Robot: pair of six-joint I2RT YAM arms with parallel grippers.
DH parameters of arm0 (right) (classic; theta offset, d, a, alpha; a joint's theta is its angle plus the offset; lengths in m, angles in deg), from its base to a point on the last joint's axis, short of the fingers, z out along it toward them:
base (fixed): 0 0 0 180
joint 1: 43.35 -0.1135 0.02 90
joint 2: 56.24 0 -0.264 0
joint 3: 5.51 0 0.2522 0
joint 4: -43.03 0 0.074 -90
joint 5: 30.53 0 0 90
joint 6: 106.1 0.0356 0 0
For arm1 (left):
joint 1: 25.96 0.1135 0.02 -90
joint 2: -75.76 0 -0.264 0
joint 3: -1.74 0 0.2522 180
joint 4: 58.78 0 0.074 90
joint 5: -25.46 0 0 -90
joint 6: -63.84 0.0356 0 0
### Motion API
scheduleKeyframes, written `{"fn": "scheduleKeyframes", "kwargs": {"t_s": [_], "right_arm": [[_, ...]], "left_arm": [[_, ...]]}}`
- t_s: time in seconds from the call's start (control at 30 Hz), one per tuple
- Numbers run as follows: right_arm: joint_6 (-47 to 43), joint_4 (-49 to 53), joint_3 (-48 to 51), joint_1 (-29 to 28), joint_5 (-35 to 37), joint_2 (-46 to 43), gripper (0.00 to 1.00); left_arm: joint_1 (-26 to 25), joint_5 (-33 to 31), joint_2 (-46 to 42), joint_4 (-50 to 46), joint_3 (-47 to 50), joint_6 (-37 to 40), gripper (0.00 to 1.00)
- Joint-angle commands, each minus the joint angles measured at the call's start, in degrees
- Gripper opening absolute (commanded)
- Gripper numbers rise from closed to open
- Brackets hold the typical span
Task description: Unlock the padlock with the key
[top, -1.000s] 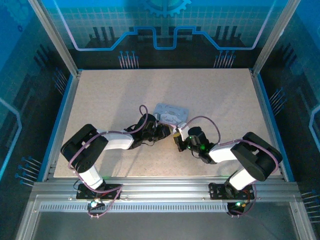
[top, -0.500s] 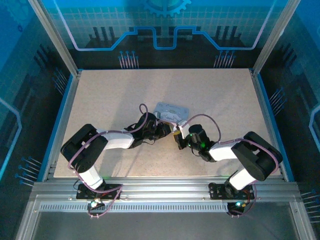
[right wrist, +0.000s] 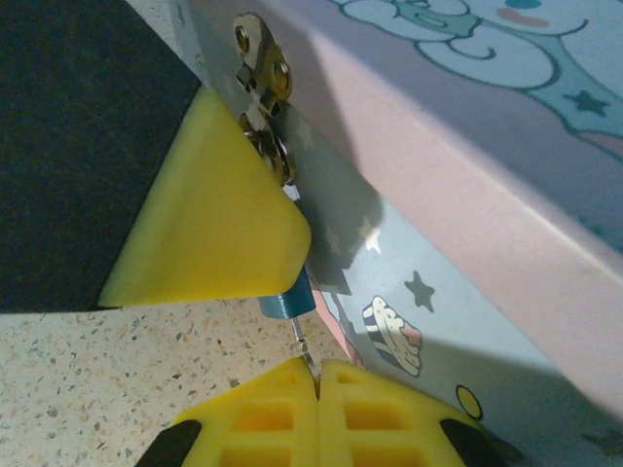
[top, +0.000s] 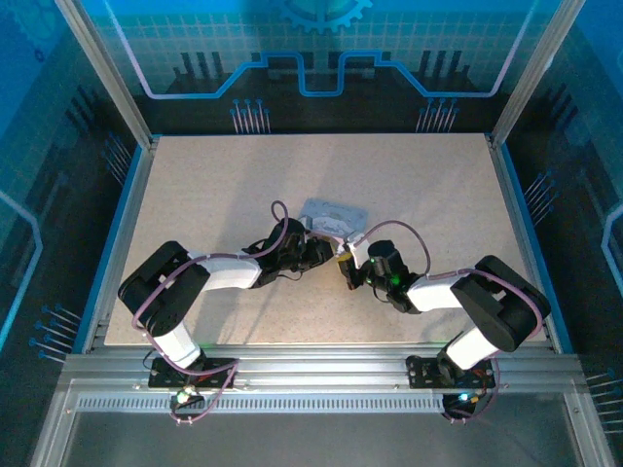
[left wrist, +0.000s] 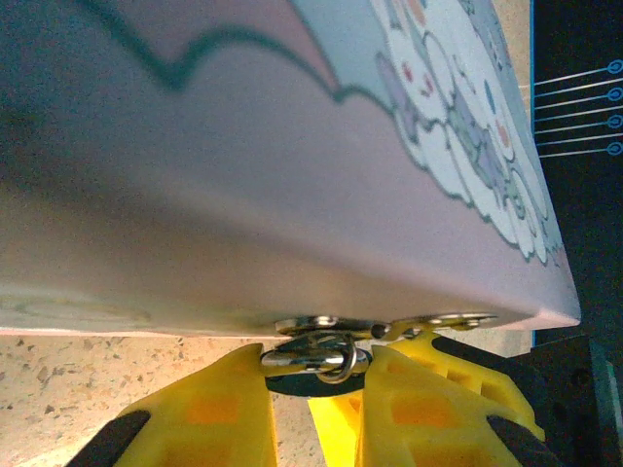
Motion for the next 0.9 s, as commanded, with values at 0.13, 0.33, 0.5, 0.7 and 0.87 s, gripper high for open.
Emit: {"fn": "scheduleKeyframes", "kwargs": {"t_s": [0.13,0.33,0.5,0.7,0.87], "right_arm": [[-2.35,-8.43,-2.7,0.54,3.12,1.68,0.07],[-1.65,-9.35,-2.86,1.33,0.57,1.35,0.07],[0.75,-8.25,-3.35,2.87,-6.88,1.02,0.07],[2.55,-8.6,-3.71,4.04,-9.9,2.35,0.07],[2.51,-7.85,-4.63,4.47,-10.7,2.26,0.07]], "left_arm": [[-2.56,5.86,0.24,-2.47,-1.53,-0.94,0.19],[-2.53,5.59,0.47,-2.72,-1.4,-0.75,0.19],[-2.53,5.5,0.94,-2.17,-1.41,-0.75,0.19],[-2.56,5.49,1.12,-1.99,-1.16,-0.8,0.19],[-2.56,5.64,1.2,-1.99,-1.11,-0.65,0.19]]}}
